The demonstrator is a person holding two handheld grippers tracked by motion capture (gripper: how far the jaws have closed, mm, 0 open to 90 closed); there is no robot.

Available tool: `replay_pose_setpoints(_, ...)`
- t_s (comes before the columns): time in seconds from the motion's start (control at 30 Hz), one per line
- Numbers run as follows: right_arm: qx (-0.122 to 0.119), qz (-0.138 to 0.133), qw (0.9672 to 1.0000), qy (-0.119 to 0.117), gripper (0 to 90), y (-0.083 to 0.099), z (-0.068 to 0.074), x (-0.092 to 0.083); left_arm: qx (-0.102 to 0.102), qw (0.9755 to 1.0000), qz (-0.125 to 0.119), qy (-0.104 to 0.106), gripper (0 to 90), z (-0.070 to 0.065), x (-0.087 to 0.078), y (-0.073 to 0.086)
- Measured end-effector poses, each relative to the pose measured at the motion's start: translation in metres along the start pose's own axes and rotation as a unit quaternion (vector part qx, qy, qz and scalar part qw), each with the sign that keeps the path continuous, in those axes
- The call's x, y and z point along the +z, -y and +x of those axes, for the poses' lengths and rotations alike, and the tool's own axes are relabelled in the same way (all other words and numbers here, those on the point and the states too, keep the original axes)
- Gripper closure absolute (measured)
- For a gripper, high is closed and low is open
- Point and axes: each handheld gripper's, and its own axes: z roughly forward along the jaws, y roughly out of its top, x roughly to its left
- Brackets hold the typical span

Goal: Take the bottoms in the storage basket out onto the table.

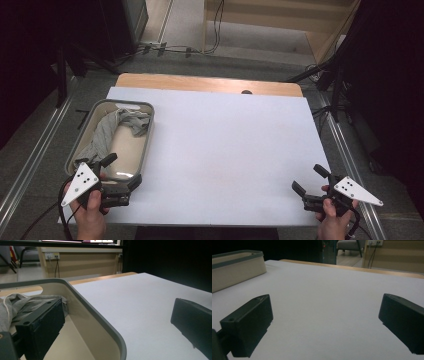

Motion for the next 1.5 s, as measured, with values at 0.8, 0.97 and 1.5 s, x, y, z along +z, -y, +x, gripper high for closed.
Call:
replay_pose_setpoints(0.8, -0.022, 0.016, 0.9996, 0.001, 0.0, 0.002, 0.004, 0.005, -0.016, 0.9998, 0.014, 0.005, 0.0, 0.004, 0.004, -0.028)
replay_pose_setpoints(0.97, -0.011, 0.014, 0.9998, 0.0, 0.0, 0.002, 0.002, 0.005, -0.014, 0.9997, 0.02, 0.005, 0.0, 0.008, 0.014, -0.044)
replay_pose_setpoints(1.5, -0.014, 0.008, 0.9998, -0.009, 0.0, 0.001, 0.002, 0.003, -0.008, 0.9991, 0.04, -0.009, 0.0, 0.037, 0.036, -0.089)
